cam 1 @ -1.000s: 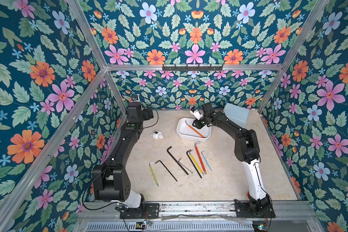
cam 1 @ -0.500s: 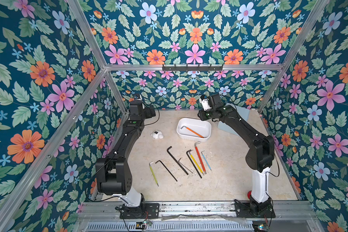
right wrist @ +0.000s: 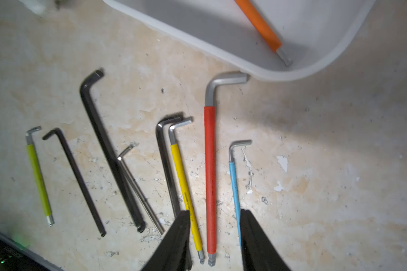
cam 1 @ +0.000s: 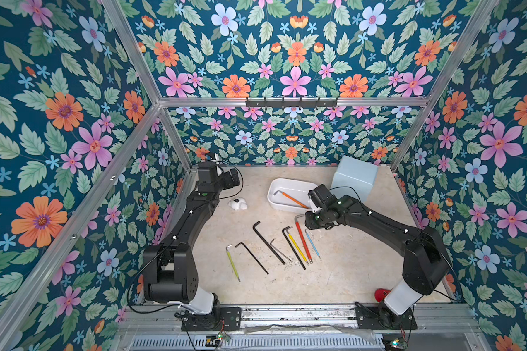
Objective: Put the hex key on the desktop into the storage box
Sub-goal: Place the Allen key in the storage box, then pick up the Allen key from the center of the board.
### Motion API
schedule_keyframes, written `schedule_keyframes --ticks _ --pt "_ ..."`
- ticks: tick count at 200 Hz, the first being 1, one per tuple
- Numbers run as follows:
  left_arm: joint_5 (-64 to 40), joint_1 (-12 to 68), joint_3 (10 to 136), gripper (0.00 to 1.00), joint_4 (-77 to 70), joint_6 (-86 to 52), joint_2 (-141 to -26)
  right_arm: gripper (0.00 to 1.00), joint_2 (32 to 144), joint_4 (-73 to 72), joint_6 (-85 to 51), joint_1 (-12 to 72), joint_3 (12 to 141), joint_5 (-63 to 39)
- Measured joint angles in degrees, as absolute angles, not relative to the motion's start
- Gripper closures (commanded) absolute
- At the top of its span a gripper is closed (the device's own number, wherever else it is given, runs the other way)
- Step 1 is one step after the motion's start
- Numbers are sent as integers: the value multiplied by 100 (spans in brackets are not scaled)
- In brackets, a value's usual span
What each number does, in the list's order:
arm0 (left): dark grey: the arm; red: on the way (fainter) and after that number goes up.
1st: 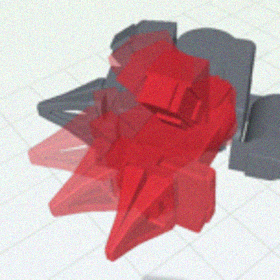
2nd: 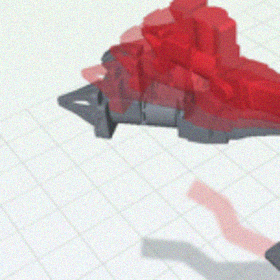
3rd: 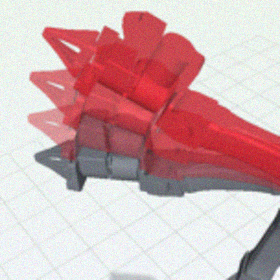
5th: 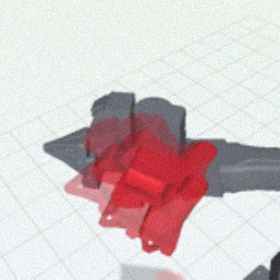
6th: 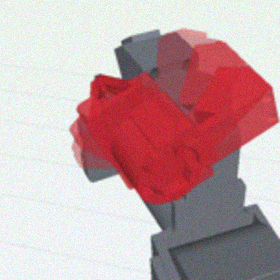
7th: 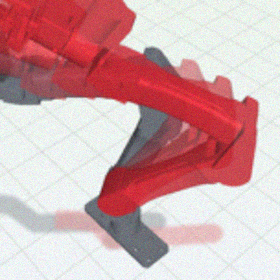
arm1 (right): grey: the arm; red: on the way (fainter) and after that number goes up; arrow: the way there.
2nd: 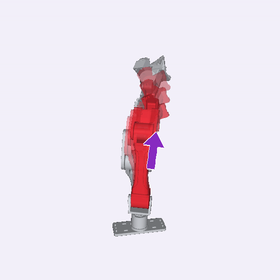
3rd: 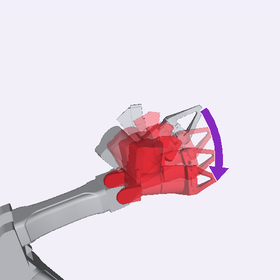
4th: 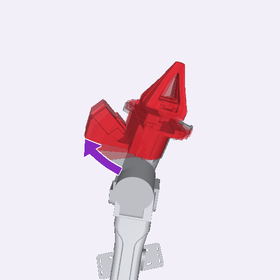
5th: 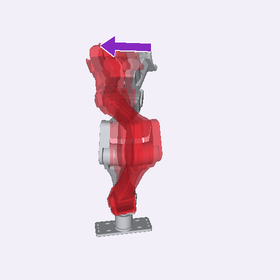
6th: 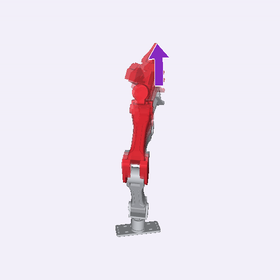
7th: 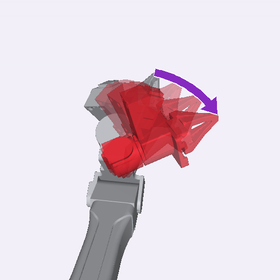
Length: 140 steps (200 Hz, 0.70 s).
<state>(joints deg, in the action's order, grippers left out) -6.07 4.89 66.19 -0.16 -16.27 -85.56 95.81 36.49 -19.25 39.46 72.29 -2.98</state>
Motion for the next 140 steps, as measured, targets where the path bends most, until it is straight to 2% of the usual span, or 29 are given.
schedule_keyframes --ticks 91,140 --pt "-23 1068 6447 1 1009 -1959 -7443 67 10844 3448 -2327 4257 7708 -287" --pt "161 1098 6160 0 1500 -2217 -6737 68 10726 3507 -2508 4281 7485 58"
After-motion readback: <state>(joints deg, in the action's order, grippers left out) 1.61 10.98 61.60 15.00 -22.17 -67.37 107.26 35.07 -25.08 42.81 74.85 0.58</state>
